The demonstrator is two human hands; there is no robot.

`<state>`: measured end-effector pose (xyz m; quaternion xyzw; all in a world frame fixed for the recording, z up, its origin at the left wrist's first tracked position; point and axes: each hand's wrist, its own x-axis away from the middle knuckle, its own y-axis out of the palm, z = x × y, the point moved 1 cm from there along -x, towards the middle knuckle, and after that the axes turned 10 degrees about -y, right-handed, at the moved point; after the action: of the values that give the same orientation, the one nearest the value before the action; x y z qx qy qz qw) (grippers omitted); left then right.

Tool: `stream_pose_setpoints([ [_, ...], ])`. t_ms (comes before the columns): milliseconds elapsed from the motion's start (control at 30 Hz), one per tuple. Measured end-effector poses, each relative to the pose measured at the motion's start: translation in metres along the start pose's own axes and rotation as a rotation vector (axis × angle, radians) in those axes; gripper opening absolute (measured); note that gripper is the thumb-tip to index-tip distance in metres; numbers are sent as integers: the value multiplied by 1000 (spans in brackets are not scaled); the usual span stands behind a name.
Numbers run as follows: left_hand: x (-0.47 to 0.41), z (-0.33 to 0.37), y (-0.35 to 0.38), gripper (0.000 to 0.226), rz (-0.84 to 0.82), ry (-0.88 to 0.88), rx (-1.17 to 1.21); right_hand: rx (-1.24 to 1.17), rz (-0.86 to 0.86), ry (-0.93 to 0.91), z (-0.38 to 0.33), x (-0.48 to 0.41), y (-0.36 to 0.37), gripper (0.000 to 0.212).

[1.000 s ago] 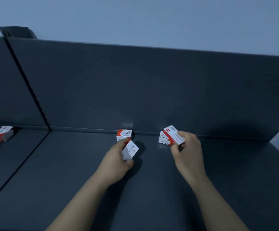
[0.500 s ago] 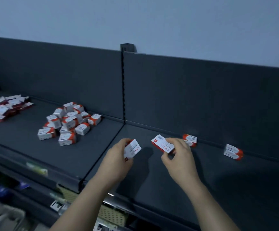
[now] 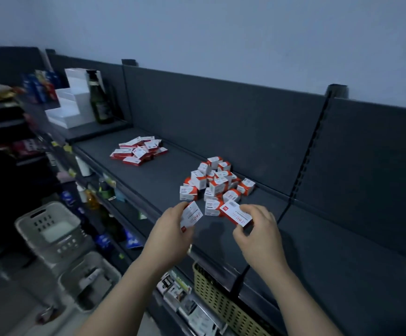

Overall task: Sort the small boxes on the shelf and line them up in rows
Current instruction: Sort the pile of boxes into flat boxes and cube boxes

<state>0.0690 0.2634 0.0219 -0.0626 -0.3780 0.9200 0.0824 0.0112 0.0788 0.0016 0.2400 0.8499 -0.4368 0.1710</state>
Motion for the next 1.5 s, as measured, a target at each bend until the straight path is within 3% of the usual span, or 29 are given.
stream_pose_setpoints([
  [467, -126, -68, -69, 54, 228, -159, -57, -120, -127, -168, -41, -137, 121, 39],
  [733, -197, -106, -99, 41, 285, -245, -55, -57, -163, -174, -60, -194, 187, 40],
  [1167, -340, -175, -158, 47, 170, -5, -165, 44, -51, 14, -107, -274, 296, 41],
  [1500, -420, -196, -142, 43, 123, 5, -245, 103, -72, 109, -94, -316, 340, 40],
])
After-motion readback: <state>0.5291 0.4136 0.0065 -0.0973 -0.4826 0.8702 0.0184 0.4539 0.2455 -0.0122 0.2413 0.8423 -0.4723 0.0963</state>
